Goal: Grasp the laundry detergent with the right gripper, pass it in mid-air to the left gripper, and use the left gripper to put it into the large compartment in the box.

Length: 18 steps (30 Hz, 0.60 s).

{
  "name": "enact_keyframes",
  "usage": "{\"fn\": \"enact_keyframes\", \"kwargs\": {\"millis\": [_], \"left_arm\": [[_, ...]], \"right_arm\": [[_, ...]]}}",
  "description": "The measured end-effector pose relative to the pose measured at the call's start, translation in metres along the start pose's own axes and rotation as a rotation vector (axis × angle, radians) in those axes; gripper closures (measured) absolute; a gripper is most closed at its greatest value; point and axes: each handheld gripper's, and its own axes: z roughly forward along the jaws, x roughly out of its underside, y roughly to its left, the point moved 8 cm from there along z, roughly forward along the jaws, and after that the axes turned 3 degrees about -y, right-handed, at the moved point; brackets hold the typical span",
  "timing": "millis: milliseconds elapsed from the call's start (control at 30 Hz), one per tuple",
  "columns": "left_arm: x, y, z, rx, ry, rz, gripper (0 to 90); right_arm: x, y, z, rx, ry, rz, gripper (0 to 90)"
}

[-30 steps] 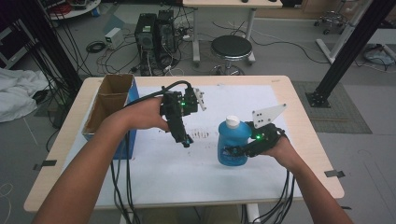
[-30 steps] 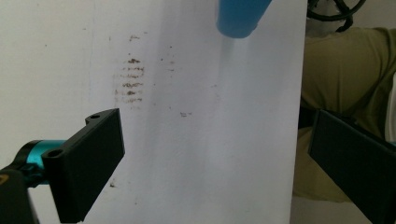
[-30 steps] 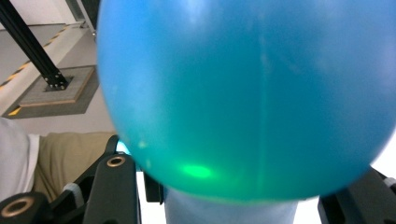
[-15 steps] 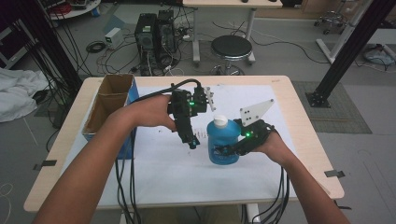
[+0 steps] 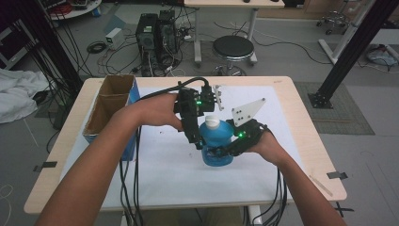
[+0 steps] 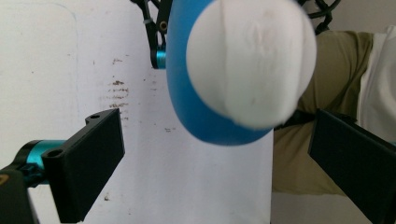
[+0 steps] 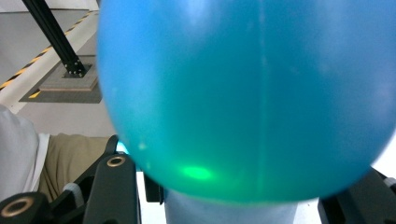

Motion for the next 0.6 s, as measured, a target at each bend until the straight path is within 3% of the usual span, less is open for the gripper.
{"fn": "enact_keyframes", "kwargs": {"millis": [600], "left_arm": [[-0.012,0.001,0.008,-0.006,0.014,0.023,3.6]], "right_arm": [[-0.009,-0.002,0.01,0.004,0.014,-0.005,44.4]]}}
